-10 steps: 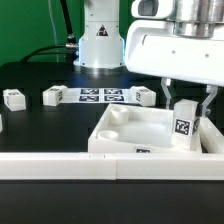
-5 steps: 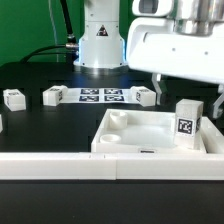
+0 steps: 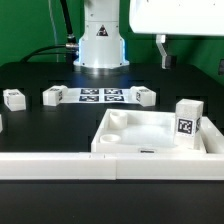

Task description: Assemble square table

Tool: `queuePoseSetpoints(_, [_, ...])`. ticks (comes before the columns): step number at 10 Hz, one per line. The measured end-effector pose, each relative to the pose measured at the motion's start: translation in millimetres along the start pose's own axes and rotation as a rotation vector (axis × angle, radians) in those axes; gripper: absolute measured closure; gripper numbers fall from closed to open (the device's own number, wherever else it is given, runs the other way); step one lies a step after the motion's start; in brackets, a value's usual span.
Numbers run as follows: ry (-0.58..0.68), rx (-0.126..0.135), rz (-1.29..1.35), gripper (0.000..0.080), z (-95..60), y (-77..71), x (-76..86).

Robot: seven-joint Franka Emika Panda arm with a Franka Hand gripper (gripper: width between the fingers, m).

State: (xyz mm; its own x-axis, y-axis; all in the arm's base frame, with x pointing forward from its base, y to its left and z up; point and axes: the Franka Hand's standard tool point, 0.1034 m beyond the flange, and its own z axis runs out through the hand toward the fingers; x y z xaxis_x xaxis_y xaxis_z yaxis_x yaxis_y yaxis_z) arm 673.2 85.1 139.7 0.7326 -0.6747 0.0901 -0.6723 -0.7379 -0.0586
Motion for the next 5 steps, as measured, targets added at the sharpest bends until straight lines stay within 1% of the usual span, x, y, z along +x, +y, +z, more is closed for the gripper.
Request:
queuePoseSetpoints(4, [0.000, -0.001, 0.000, 0.0150, 0.8, 0.3, -0.2])
queuePoseSetpoints(5, [0.001, 0.003, 0.004, 0.0150, 0.2, -0.6, -0.5])
